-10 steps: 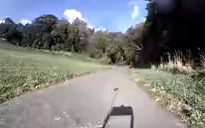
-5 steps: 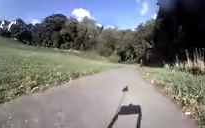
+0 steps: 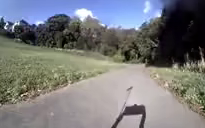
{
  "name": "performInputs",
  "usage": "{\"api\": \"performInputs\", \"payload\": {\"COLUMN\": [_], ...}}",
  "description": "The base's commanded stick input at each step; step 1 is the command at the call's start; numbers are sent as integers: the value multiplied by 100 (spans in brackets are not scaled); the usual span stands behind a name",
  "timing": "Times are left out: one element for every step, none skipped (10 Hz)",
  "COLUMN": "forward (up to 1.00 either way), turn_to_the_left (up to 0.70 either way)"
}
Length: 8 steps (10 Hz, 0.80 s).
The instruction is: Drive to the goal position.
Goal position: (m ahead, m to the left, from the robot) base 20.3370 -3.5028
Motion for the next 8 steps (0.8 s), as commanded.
{"api": "performInputs", "payload": {"forward": [100,100,100,100,100,100,100,100], "turn_to_the_left": [0,0,0,0,0,0,0,0]}}
